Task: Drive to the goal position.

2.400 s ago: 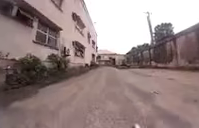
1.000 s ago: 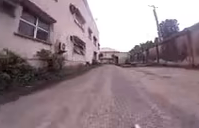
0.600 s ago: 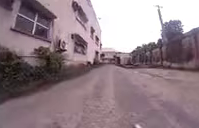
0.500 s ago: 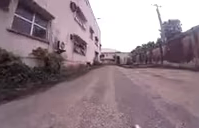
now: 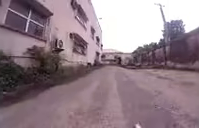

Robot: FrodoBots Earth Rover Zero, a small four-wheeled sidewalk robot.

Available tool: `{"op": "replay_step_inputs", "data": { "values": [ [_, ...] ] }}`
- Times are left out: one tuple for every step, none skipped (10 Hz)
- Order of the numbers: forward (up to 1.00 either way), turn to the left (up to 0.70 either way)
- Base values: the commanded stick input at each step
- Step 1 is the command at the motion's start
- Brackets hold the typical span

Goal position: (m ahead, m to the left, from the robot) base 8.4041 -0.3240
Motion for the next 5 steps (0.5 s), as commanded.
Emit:
{"op": "replay_step_inputs", "data": {
  "values": [
    [1.0, 0.0],
    [1.0, 0.0],
    [1.0, 0.0],
    [1.0, 0.0],
    [1.0, 0.0]
  ]
}}
